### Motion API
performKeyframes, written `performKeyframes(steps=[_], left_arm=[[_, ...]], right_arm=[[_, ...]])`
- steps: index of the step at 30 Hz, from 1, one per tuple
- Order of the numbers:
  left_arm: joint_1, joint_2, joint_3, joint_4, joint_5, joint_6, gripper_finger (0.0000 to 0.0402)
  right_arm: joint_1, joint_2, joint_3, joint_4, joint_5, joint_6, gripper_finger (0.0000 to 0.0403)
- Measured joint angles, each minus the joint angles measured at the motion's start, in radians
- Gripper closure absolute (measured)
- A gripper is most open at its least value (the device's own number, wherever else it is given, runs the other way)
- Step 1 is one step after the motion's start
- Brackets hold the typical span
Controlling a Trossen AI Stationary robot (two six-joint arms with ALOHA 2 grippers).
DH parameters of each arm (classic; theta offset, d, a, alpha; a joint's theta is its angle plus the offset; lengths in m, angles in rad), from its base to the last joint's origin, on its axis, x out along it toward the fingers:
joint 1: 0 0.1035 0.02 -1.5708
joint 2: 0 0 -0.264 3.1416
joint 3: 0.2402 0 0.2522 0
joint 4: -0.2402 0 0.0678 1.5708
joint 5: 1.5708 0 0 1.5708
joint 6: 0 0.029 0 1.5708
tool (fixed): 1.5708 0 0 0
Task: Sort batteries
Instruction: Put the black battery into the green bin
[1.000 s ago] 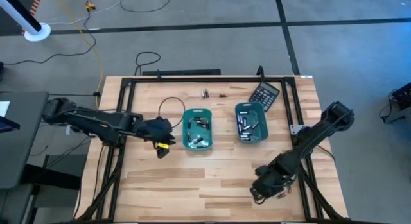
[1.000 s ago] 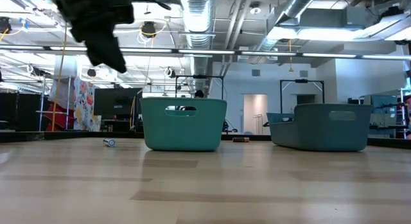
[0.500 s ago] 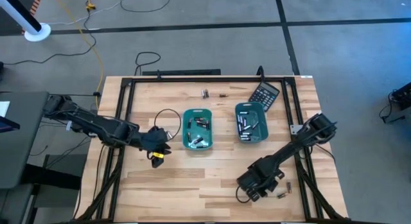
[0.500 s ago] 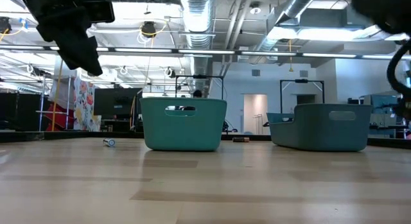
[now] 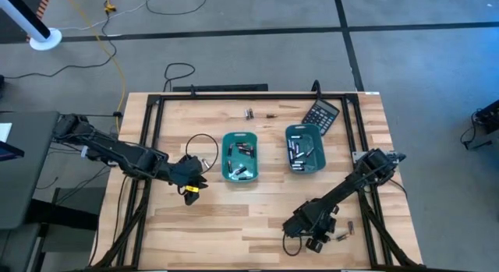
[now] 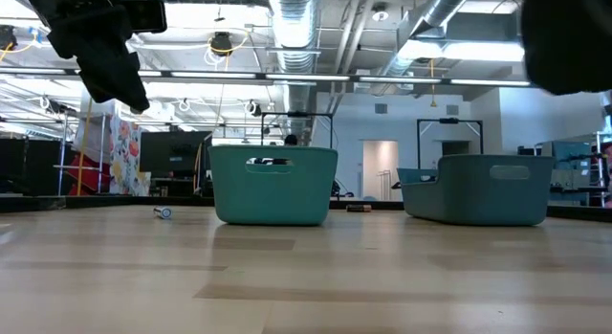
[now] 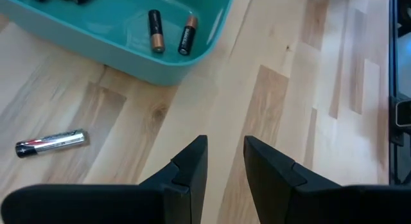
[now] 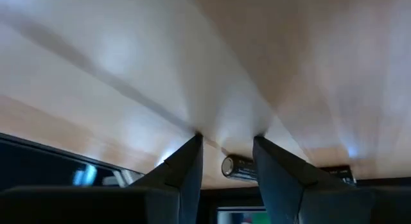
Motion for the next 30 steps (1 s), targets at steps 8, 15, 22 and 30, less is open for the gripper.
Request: performKeyframes(steps=[8, 15, 22, 30], left_arm=[[0.0, 0.0, 0.0, 0.003, -0.016, -0.037, 0.0304], [0.0, 0.0, 0.0, 0.008, -0.04, -0.055, 0.0304], [0.0, 0.0, 0.0, 0.054, -0.043, -0.055, 0.0304], [0.0, 0.0, 0.0, 0.06, -0.055, -0.062, 0.0304]], right_arm=[[0.057, 0.002, 0.025, -0.017, 0.001, -0.09, 0.0242], [0.112, 0.003, 0.024, -0.065, -0.005, -0.148, 0.0242], [0.167, 0.003, 0.024, -0.161, 0.042, -0.179, 0.0243], [0.167, -0.003, 0.024, -0.185, 0.046, -0.082, 0.0243]])
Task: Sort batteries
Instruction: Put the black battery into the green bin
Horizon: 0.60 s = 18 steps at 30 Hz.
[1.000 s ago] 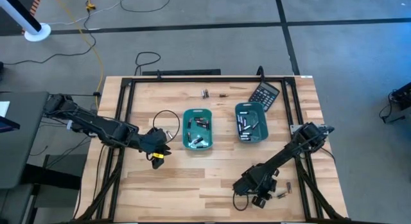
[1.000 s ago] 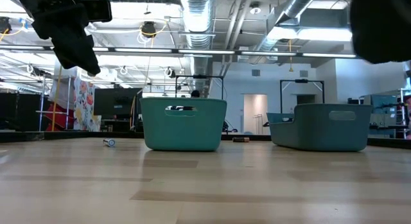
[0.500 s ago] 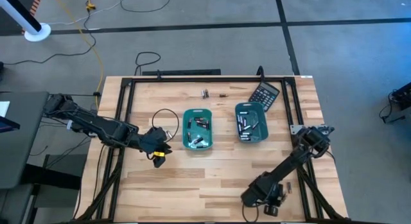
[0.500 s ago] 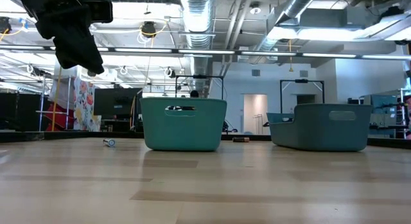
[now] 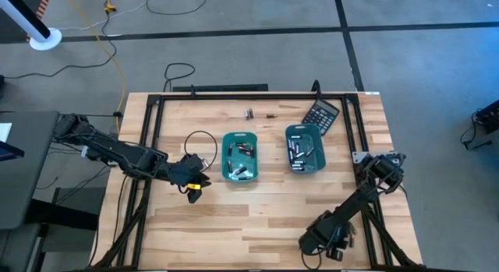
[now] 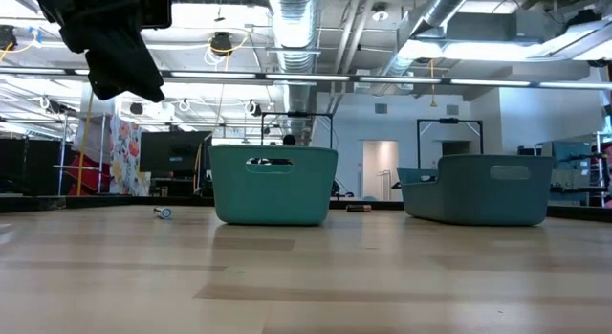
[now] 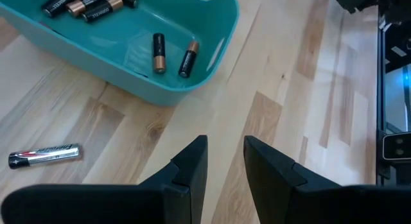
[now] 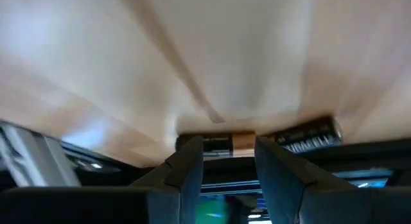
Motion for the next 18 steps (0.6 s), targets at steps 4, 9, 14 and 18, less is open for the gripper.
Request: performKeyframes(steps=[4, 9, 14, 18], left_arm=[[0.0, 0.0, 0.0, 0.0, 0.0, -0.004, 0.0304], [0.0, 0.0, 0.0, 0.0, 0.0, 0.0, 0.0304], [0.0, 0.0, 0.0, 0.0, -0.001, 0.024, 0.0304], [0.0, 0.0, 0.0, 0.0, -0.001, 0.03, 0.0304]], right_arm=[[-0.02, -0.046, 0.0, 0.001, 0.011, 0.199, 0.0243], [-0.004, -0.163, 0.0, 0.008, 0.131, 0.598, 0.0243], [0.033, -0.244, -0.059, 0.042, 0.191, 0.856, 0.0243], [0.043, -0.277, -0.147, 0.116, 0.188, 0.898, 0.0243]])
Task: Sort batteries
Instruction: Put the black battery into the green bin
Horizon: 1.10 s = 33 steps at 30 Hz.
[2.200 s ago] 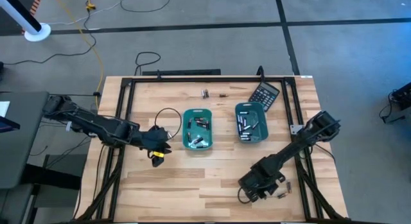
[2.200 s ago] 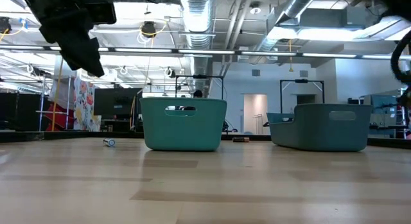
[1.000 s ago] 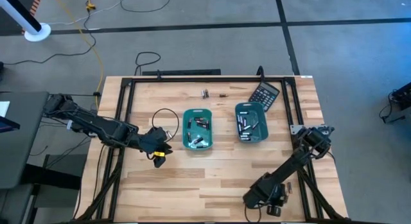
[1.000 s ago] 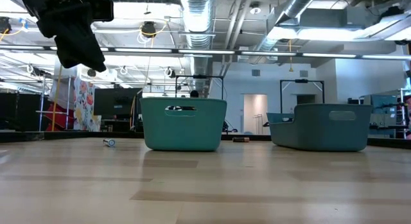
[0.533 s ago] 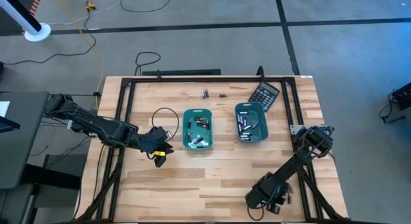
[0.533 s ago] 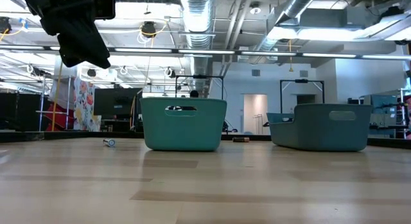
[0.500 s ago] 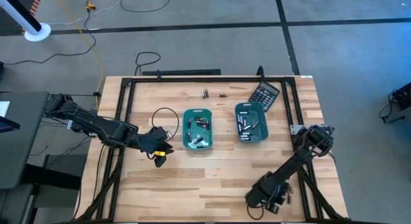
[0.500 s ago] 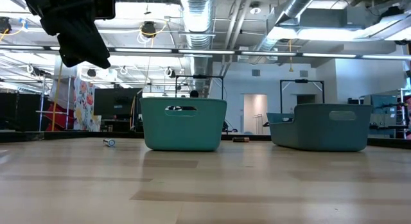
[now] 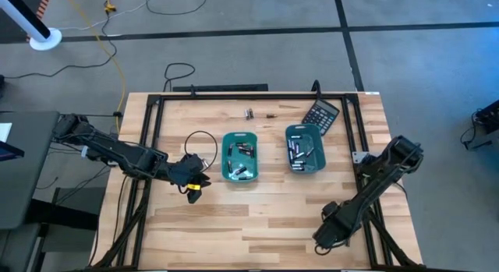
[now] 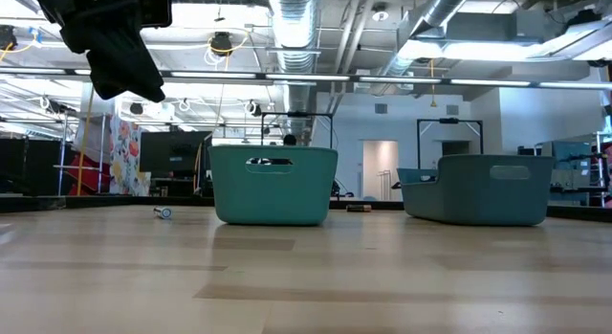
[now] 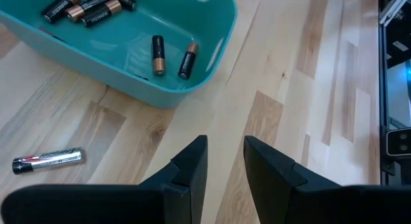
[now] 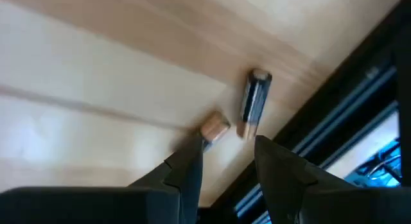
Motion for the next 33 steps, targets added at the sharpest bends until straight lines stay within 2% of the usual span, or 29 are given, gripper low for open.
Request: performKeyframes(steps=[4, 10, 16, 23, 33], left_arm=[[0.0, 0.0, 0.0, 0.001, 0.0, -0.001, 0.0304], [0.0, 0.0, 0.0, 0.001, 0.0, -0.014, 0.0304], [0.0, 0.0, 0.0, 0.001, 0.0, -0.027, 0.0304], [0.0, 0.0, 0.0, 0.001, 0.0, -0.028, 0.0304], [0.001, 0.0, 0.0, 0.002, -0.002, -0.034, 0.0304]], right_arm=[[-0.015, -0.024, -0.087, 0.077, 0.0, 0.002, 0.0243], [-0.037, -0.036, -0.145, 0.081, -0.002, -0.028, 0.0243], [-0.035, -0.037, -0.205, 0.191, -0.071, -0.027, 0.0243], [-0.02, -0.039, -0.26, 0.297, -0.102, -0.032, 0.0245], [-0.018, -0.034, -0.262, 0.316, -0.165, -0.345, 0.0301]])
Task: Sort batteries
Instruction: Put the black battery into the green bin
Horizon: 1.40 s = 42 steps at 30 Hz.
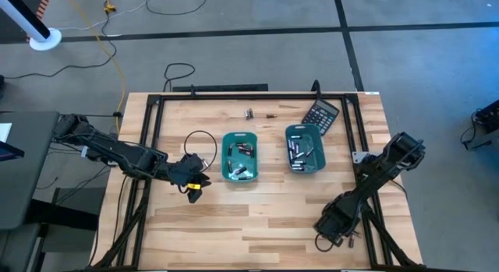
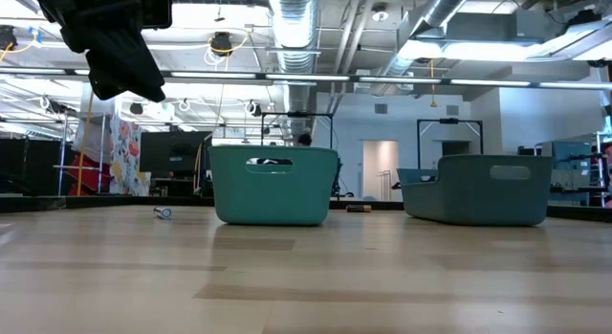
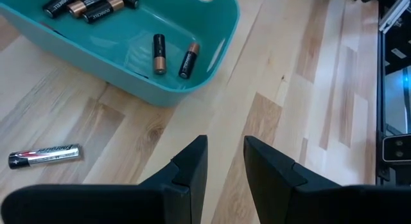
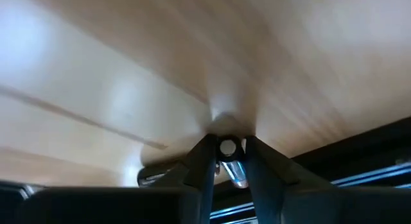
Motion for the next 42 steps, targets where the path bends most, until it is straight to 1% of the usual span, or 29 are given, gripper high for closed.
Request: performKeyframes(steps=[6, 12, 17, 19, 23, 28, 33, 35, 38, 42], left_arm=[[0.0, 0.0, 0.0, 0.0, -0.02, 0.0, 0.0304], [0.0, 0.0, 0.0, 0.0, -0.024, 0.0, 0.0304], [0.0, 0.0, 0.0, 0.0, -0.024, 0.004, 0.0304], [0.0, 0.0, 0.0, 0.0, -0.024, 0.004, 0.0304], [0.0, 0.0, 0.0, -0.001, -0.024, 0.006, 0.0304], [0.0, 0.0, 0.0, -0.001, -0.024, 0.036, 0.0304], [0.0, 0.0, 0.0, -0.003, -0.002, 0.053, 0.0304], [0.0, 0.0, 0.0, -0.009, 0.006, 0.053, 0.0304], [0.0, 0.0, 0.0, -0.022, 0.018, 0.053, 0.0304], [0.0, 0.0, 0.0, -0.023, 0.022, 0.077, 0.0304]], right_arm=[[0.002, 0.001, 0.0, -0.007, -0.004, -0.123, 0.0339], [0.0, 0.002, 0.0, -0.008, -0.004, -0.123, 0.038], [-0.022, 0.003, 0.008, -0.024, -0.004, -0.113, 0.0384], [-0.031, 0.004, 0.024, -0.063, 0.022, -0.106, 0.0383], [-0.042, -0.018, 0.061, -0.136, 0.123, -0.074, 0.0382], [-0.062, -0.099, 0.103, -0.166, 0.289, 0.037, 0.0381], [-0.069, -0.213, 0.148, -0.168, 0.526, 0.142, 0.0381], [-0.075, -0.25, 0.166, -0.185, 0.597, 0.169, 0.0381], [-0.094, -0.288, 0.194, -0.199, 0.679, 0.174, 0.0381], [-0.157, -0.302, 0.248, -0.189, 0.856, 0.114, 0.0381]])
